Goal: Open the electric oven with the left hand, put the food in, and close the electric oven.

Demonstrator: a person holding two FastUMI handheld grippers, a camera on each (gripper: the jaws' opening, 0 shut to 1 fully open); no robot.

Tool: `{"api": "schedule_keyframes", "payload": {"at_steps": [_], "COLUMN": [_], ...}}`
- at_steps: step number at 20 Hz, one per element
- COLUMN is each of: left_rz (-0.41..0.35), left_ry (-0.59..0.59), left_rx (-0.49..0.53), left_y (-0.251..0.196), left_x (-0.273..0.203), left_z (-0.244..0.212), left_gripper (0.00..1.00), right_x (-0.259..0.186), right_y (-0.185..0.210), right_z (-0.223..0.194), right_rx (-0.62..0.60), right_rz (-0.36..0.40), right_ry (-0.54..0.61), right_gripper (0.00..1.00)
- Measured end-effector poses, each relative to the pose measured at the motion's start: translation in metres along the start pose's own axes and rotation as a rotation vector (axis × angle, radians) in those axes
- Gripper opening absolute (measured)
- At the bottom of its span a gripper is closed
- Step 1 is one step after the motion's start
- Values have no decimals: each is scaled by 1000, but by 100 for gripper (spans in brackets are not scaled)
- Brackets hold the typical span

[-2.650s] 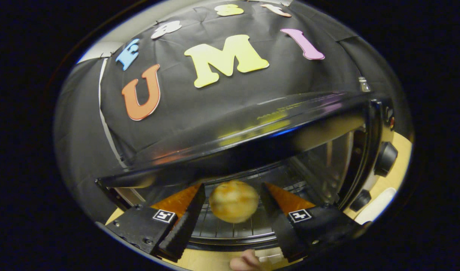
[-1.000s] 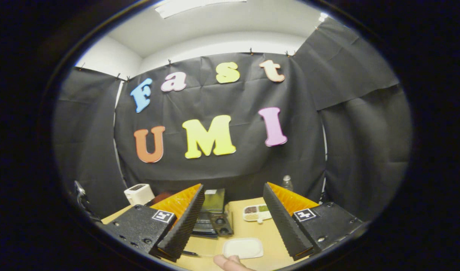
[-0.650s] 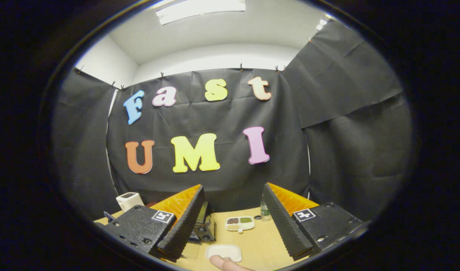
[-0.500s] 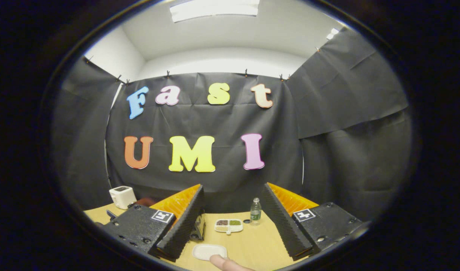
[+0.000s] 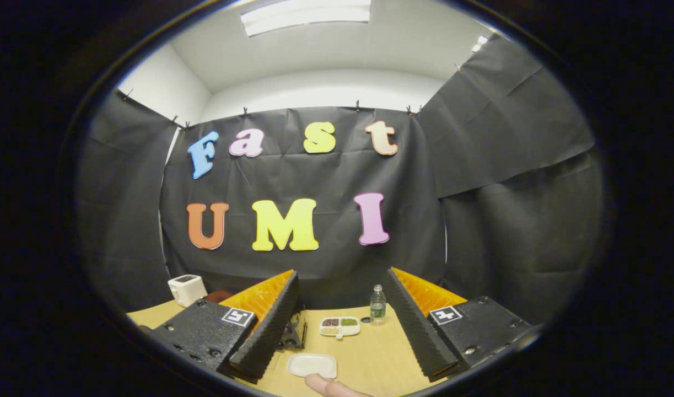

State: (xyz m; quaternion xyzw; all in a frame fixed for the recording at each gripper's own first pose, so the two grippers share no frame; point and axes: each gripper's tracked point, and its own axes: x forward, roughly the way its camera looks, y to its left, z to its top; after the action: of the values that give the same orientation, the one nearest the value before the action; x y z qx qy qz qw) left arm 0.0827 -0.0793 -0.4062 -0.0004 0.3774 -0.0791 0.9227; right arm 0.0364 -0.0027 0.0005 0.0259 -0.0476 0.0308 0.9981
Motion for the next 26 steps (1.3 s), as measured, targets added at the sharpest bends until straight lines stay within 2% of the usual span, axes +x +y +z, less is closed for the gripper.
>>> {"api": "schedule_keyframes", "payload": {"at_steps": [1, 2, 10, 11, 16, 17, 18, 19, 20, 26], "left_rz": [6, 12, 30, 31, 19, 19, 21, 23, 26, 45], "left_ry": [6, 4, 1, -1, -3, -3, -6, -9, -16, -71], "left_rx": [-3, -9, -40, -41, -89, -100, -102, -98, -92, -65], "left_y": [0, 0, 2, 2, 3, 2, -1, -1, -2, 0], "left_x": [0, 1, 0, 0, -7, -9, -14, -15, -17, -27], "left_z": [1, 2, 8, 9, 22, 26, 30, 33, 35, 56], "left_gripper": [94, 94, 93, 93, 93, 93, 93, 93, 93, 93], "right_x": [0, 0, 6, 6, 9, 8, 8, 10, 11, 12], "right_y": [2, 3, 11, 10, 11, 12, 12, 13, 14, 20], "right_z": [0, 1, -5, -6, -7, -8, -10, -11, -12, -20], "right_rx": [3, 5, 24, 25, 28, 27, 22, 15, 8, 2], "right_rz": [4, 8, 46, 47, 49, 54, 58, 56, 57, 75], "right_ry": [-4, -5, 24, 27, 34, 39, 43, 45, 45, 65], "right_gripper": [100, 100, 100, 94, 94, 100, 100, 100, 94, 94]}}
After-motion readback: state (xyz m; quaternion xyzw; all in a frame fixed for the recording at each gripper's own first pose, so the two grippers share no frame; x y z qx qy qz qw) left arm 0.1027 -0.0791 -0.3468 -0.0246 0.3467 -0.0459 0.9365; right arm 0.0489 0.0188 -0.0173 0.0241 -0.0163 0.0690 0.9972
